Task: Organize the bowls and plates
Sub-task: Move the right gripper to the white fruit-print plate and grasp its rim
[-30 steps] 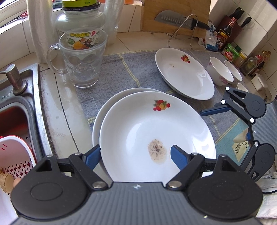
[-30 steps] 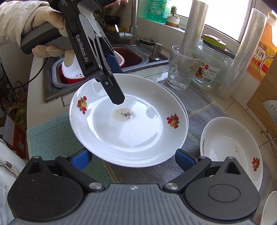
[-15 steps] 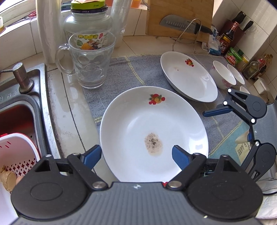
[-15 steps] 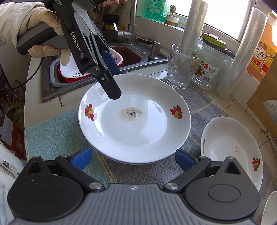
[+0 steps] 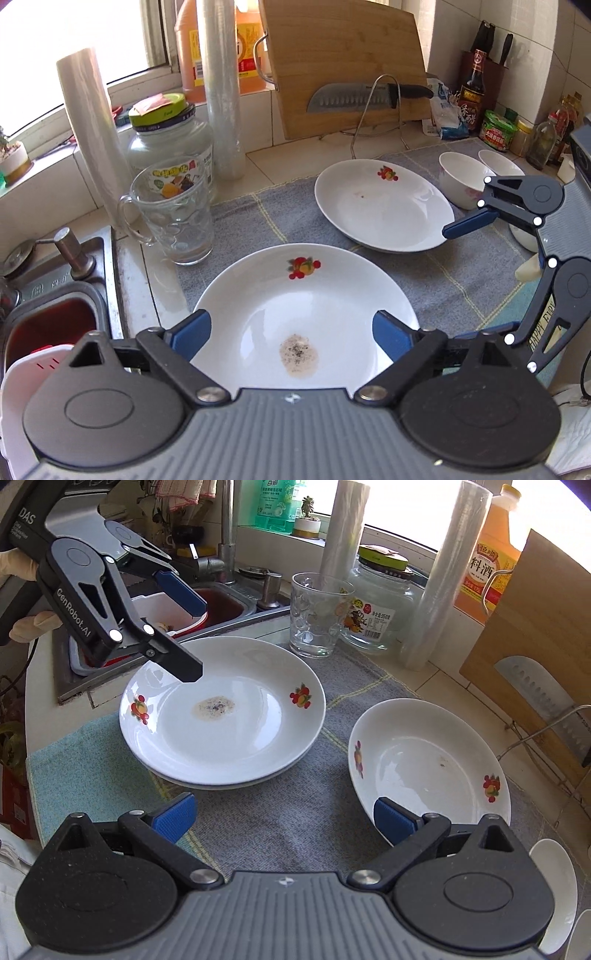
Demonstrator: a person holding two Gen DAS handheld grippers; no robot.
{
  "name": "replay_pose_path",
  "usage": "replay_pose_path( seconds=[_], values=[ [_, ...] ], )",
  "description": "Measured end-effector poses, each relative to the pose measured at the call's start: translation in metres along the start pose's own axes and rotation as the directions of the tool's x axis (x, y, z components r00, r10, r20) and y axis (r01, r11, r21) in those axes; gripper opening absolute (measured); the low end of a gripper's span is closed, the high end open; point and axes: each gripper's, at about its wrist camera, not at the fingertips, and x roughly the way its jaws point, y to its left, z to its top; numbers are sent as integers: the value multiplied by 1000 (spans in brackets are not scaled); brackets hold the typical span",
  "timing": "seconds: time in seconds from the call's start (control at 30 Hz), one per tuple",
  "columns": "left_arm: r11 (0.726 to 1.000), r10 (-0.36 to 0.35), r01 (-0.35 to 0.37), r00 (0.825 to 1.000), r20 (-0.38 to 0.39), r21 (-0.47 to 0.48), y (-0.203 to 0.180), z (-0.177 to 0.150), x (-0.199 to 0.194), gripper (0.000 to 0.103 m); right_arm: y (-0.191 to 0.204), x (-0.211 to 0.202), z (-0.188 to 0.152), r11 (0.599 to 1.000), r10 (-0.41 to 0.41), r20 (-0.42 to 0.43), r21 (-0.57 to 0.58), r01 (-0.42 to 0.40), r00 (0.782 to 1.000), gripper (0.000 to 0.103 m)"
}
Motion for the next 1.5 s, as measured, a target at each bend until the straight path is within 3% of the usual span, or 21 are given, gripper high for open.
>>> replay_pose_path(
  seconds=[0.13,0.43,0.7,0.77,1.03,1.23,1.5],
  values=[
    [999,51,-51,998,30,-16,-30,4,0,95,-19,-10,-9,1000,-22,19,-10,23,1000,103],
    [995,89,-86,994,70,-52,-103,12,30,98,-91,-32,-27,997,-74,31,39,73,997,103],
    [992,71,-65,996,49,-108,-154,25,80,98,-147,-28,-27,995,-54,10,90,53,998,103],
    [988,97,-94,995,20,-125,-163,26,93,98,-158,-22,-25,995,-49,-4,92,49,999,103],
    [969,169,-167,986,-7,-181,-169,28,124,98,-187,8,-15,992,86,-42,92,-82,995,103],
    [960,211,-212,977,-21,-185,-169,31,136,103,-203,38,0,985,163,-95,73,-156,982,103],
    [952,215,-213,976,-13,-221,-168,34,141,103,-221,72,22,965,262,-142,68,-255,954,103]
  ],
)
